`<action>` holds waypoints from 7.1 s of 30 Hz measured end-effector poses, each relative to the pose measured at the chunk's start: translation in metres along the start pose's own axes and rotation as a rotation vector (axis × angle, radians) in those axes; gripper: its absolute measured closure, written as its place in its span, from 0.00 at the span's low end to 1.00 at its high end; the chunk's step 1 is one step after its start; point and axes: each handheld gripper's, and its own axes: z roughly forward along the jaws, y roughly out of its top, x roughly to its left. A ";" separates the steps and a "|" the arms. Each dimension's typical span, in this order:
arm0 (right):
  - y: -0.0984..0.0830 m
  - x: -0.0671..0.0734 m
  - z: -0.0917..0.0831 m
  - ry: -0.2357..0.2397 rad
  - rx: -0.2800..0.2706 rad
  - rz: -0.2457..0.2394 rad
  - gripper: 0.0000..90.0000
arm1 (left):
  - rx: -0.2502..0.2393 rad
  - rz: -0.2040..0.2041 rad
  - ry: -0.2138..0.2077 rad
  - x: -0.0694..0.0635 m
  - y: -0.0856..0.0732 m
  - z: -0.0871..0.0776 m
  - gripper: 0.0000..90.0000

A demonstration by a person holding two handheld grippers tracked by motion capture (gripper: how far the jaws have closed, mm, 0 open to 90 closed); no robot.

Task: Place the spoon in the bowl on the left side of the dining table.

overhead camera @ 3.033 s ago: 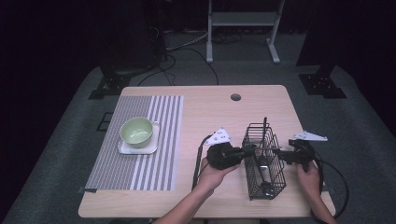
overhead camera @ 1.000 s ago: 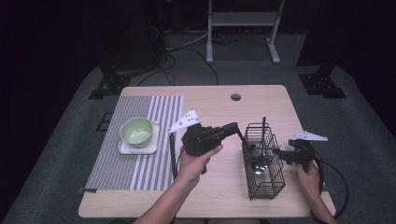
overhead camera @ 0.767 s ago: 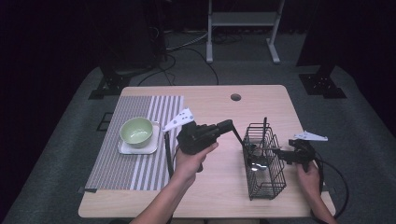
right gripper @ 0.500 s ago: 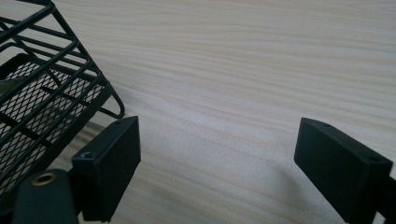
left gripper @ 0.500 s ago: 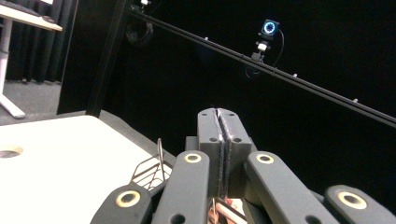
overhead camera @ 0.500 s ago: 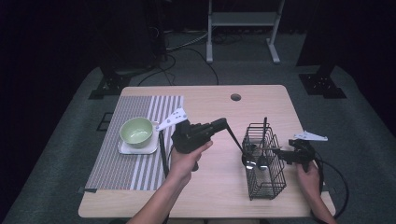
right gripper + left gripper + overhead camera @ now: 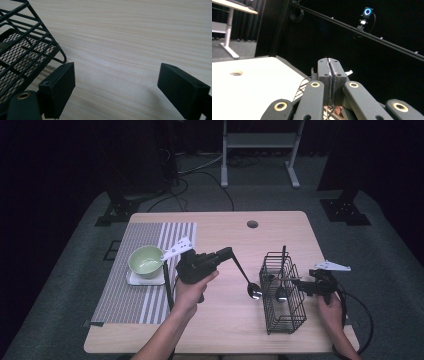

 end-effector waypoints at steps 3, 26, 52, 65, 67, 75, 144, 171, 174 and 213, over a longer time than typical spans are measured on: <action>0.000 0.000 0.000 -0.001 0.001 0.000 0.15 | -0.002 -0.005 0.028 0.006 -0.001 -0.004 0.99; 0.000 0.000 0.000 -0.002 0.004 0.000 0.15 | -0.016 -0.053 0.187 0.047 -0.015 -0.049 0.99; 0.000 0.001 0.001 -0.015 0.016 -0.003 0.15 | -0.044 -0.087 0.289 0.072 -0.028 -0.087 0.99; 0.000 0.001 0.001 -0.019 0.018 -0.001 0.15 | -0.062 -0.078 0.380 0.085 -0.024 -0.107 0.99; 0.000 0.001 0.001 -0.020 0.018 0.000 0.15 | -0.060 -0.072 0.396 0.087 -0.024 -0.110 0.99; 0.000 0.002 0.001 -0.026 0.023 -0.006 0.15 | -0.079 -0.077 0.431 0.093 -0.023 -0.120 0.99; 0.001 0.003 0.003 -0.036 0.037 -0.014 0.15 | -0.244 -0.090 0.736 0.139 0.029 -0.202 0.99; 0.000 0.003 0.003 -0.037 0.038 -0.012 0.15 | -0.215 -0.142 0.840 0.162 0.003 -0.218 0.98; 0.000 0.003 0.003 -0.037 0.037 -0.013 0.15 | -0.205 -0.141 0.847 0.164 0.001 -0.218 0.98; 0.000 0.003 0.003 -0.038 0.036 -0.011 0.15 | -0.165 -0.214 0.900 0.185 -0.031 -0.228 0.96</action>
